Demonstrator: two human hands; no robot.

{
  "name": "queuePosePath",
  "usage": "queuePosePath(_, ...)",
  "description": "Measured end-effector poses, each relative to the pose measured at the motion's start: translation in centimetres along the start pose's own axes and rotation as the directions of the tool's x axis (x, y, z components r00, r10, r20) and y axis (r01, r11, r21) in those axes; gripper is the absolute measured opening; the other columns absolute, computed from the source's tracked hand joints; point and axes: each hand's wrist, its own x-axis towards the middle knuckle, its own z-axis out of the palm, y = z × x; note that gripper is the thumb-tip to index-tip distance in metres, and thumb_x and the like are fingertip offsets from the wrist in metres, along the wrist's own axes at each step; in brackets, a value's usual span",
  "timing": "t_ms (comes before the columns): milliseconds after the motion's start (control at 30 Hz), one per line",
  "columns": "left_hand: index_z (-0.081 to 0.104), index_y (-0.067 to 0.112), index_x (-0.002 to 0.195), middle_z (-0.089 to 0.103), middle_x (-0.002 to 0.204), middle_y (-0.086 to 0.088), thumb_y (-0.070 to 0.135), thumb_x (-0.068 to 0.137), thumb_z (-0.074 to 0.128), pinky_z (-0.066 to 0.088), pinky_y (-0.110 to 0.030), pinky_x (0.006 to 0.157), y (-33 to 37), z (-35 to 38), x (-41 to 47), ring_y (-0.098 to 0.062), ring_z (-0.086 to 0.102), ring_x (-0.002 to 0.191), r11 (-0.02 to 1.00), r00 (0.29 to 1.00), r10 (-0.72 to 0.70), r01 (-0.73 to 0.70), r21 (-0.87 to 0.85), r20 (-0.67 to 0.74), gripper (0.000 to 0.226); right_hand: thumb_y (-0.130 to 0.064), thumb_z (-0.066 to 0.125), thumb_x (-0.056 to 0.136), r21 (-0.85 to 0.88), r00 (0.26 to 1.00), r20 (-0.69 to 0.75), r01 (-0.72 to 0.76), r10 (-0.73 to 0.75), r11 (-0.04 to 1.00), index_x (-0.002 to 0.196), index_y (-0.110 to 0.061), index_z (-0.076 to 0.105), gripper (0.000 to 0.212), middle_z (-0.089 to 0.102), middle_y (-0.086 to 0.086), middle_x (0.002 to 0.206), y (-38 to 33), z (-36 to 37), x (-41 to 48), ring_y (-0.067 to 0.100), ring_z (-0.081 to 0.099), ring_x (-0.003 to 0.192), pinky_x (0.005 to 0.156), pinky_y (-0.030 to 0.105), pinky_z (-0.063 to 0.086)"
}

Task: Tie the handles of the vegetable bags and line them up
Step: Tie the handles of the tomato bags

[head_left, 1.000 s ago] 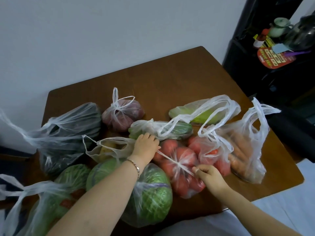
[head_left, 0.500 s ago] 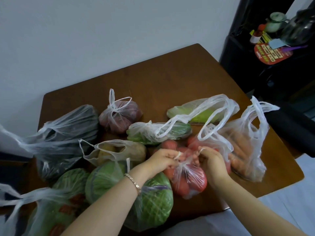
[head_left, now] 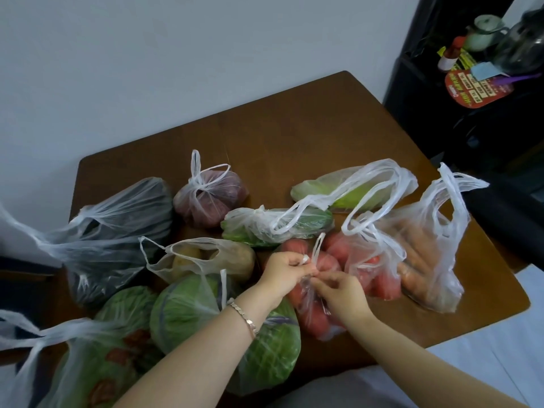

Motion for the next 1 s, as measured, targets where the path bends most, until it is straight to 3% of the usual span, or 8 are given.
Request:
queuePosePath(100,0.063,0.005,0.080,0.055,0.036,0.010,-0.004,0.083,0.061,0.040,-0.006,0.044,0.0,0.0,-0.2,0.005,0.047,0.034,0.996,1.000,-0.020,0.018,-0.088,-0.023,0.009,-0.012,0.061,0.085,0.035,0.997,-0.059,0.052,-0.050,0.998,0.069,-0.003,0.069,0.020,0.067,0.027,0.072,-0.4,0.4,-0.1,0.014,0.051,0.063,0.052,0.016,0.036)
queuePosePath(267,0.060,0.008,0.069,0.057,0.040,0.011,-0.003,0.083,0.062,0.048,-0.011,0.051,0.0,-0.4,-0.4,0.003,0.052,0.039,0.992,0.999,-0.025,0.021,-0.128,-0.030,0.018,-0.012,0.051,0.092,0.072,0.999,0.024,0.034,-0.035,0.997,0.066,-0.017,0.057,0.027,0.052,-0.008,0.050,-0.4,1.0,0.5,0.001,0.044,0.044,0.044,0.011,0.033)
queuePosePath(467,0.057,0.002,0.075,0.045,0.052,-0.001,0.006,0.089,0.057,0.042,-0.017,0.049,0.6,-1.2,-0.3,-0.008,0.041,0.046,0.995,0.995,-0.025,0.016,-0.094,-0.096,0.014,-0.008,0.050,0.090,-0.047,0.999,-0.033,0.025,-0.026,0.999,0.057,-0.021,0.050,0.035,0.053,-0.005,0.059,-0.7,1.1,1.3,0.007,0.047,0.058,0.062,0.025,0.037)
queuePosePath(633,0.063,-0.001,0.084,0.059,0.072,-0.009,0.004,0.092,0.049,0.055,-0.020,0.057,2.2,-2.1,-0.8,-0.016,0.059,0.062,0.952,0.991,-0.064,0.025,-0.305,-0.121,0.017,-0.007,0.060,0.084,0.270,0.944,-0.155,-0.243,0.291,0.932,0.050,-0.015,0.060,0.035,0.058,0.007,0.054,-0.8,2.0,2.2,0.018,0.047,0.049,0.056,0.030,0.041)
queuePosePath(700,0.063,-0.006,0.098,0.063,0.077,-0.009,0.001,0.092,0.049,0.057,-0.020,0.062,2.4,-1.9,-0.9,-0.012,0.066,0.063,0.973,0.993,0.028,-0.054,-0.225,-0.117,0.016,-0.007,0.060,0.084,0.196,0.968,-0.130,-0.187,0.214,0.963,0.059,-0.012,0.066,0.026,0.061,0.006,0.057,-0.8,2.1,2.1,0.014,0.050,0.049,0.055,0.025,0.043)
queuePosePath(767,0.061,-0.008,0.105,0.066,0.080,-0.007,0.000,0.090,0.052,0.058,-0.019,0.065,2.8,-1.4,-0.8,-0.006,0.068,0.061,0.985,0.994,0.098,-0.105,-0.135,-0.056,0.019,-0.009,0.059,0.084,-0.009,0.998,-0.061,0.000,-0.001,1.000,0.071,-0.011,0.072,0.019,0.062,-0.006,0.058,-1.0,1.7,1.4,0.006,0.052,0.054,0.053,0.012,0.039)
queuePosePath(900,0.062,0.007,0.077,0.065,0.080,-0.004,-0.003,0.085,0.058,0.057,-0.019,0.064,4.0,-0.2,-0.1,-0.003,0.068,0.058,0.994,0.992,0.085,-0.077,-0.083,0.097,0.013,-0.013,0.064,0.080,-0.181,0.984,0.056,0.178,-0.171,0.967,0.050,-0.025,0.054,0.034,0.048,-0.012,0.043,-0.4,1.0,1.0,-0.001,0.045,0.045,0.049,0.015,0.032)
queuePosePath(1000,0.057,0.008,0.070,0.065,0.076,-0.008,0.002,0.082,0.065,0.056,-0.026,0.064,4.0,0.4,0.8,-0.015,0.066,0.063,0.998,0.992,0.062,-0.064,0.011,0.108,0.016,-0.017,0.067,0.080,-0.086,0.989,0.025,0.148,-0.147,0.985,0.046,-0.023,0.051,0.038,0.045,-0.009,0.041,0.1,0.9,1.3,0.001,0.041,0.042,0.047,0.015,0.030)
